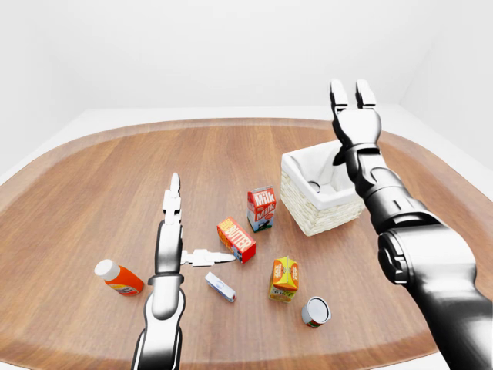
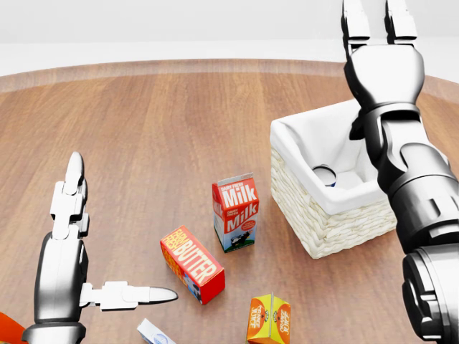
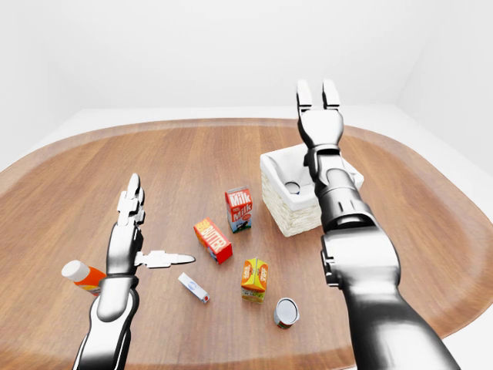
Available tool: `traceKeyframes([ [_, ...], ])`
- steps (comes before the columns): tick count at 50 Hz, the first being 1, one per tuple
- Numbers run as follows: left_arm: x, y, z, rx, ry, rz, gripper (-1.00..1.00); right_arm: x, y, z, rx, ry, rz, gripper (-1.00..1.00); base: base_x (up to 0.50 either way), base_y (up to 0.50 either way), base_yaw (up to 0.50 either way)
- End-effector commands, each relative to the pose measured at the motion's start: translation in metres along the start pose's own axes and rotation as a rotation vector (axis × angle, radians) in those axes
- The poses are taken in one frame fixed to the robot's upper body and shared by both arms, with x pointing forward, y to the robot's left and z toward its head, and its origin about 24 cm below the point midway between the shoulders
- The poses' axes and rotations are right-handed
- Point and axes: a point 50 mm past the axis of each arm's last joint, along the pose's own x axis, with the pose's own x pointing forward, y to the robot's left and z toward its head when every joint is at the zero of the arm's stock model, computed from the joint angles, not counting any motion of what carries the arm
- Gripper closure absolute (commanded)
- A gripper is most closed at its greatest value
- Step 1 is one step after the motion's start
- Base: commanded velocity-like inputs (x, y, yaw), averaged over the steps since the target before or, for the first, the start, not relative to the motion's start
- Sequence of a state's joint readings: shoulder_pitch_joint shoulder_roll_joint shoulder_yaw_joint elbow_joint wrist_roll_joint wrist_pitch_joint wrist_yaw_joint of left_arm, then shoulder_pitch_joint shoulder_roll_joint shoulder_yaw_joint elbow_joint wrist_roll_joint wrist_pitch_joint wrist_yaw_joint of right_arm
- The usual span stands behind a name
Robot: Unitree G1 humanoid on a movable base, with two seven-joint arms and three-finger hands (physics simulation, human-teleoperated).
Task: Pick up the alphabet soup and the tomato sauce, and put them in the basket.
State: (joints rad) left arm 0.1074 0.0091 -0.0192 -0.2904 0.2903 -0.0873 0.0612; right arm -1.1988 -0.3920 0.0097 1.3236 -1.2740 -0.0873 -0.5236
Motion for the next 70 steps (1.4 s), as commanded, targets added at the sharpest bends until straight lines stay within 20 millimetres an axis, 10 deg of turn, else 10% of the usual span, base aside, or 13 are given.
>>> traceKeyframes([
  [1, -0.001, 0.001, 0.002, -0.003, -0.007, 0.002, -1.00, -0.001, -0.002, -0.007, 0.150, 0.093, -0.025, -1.00, 0.00, 0.00, 0.00],
  [70, -0.001, 0.001, 0.001, -0.002, -0.002, 0.005, -1.00, -0.038, -0.012, -0.018, 0.559, 0.115, -0.149, -1.00, 0.00, 0.00, 0.00],
])
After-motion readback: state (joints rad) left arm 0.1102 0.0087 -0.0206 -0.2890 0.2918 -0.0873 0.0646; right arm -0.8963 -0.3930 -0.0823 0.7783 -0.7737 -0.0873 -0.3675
